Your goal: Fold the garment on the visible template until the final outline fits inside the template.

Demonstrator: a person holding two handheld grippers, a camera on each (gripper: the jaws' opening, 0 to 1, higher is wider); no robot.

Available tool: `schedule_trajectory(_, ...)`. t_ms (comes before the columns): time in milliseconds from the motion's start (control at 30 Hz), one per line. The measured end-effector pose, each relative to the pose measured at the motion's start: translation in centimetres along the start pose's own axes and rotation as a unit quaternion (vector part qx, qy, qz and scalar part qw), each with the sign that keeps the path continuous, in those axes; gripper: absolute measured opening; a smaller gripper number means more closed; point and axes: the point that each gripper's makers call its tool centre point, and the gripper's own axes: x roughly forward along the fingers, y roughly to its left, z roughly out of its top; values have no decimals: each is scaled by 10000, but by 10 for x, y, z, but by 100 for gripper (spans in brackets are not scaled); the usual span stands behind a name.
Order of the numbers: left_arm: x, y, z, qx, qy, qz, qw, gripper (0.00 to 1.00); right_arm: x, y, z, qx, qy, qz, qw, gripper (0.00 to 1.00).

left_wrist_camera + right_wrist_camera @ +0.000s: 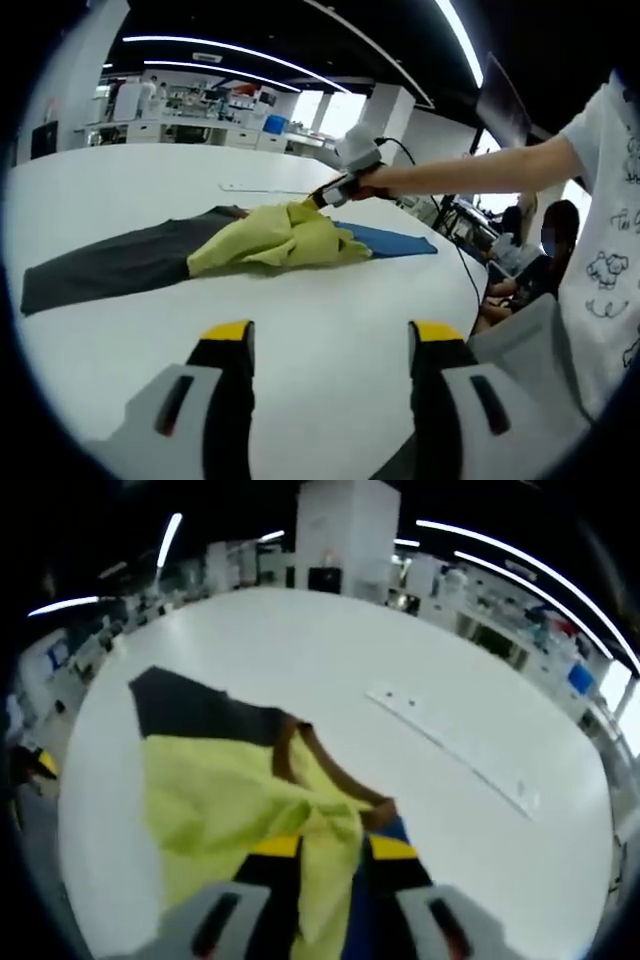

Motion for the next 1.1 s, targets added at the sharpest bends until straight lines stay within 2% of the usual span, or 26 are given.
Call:
schedule_trajectory(133,2,-1,1,10,-5,-51,10000,59,-9,3,-4,46,-35,18,10000,36)
schedule_trajectory(233,4,-4,2,24,-10,-89,10000,59,-14,-2,-6,164,-107,98,9998,44)
schedule_trajectory(300,6,-6,3,42,-10,-110,9999,59,-19,2,-7,375,-188,182,9990,49)
schedule_trajectory(500,15,-12,5,91,4,-234,9997,59,-33,6,-20,657,-322,255,9970,57)
schedule_trajectory(733,27,-20,8,176,34,-385,9991,58,-46,18,-34,890,-393,398,9945,63)
schedule_trajectory(1100,51,-28,11,296,124,-618,9976,57,-67,33,-48,1458,-607,486,9863,61)
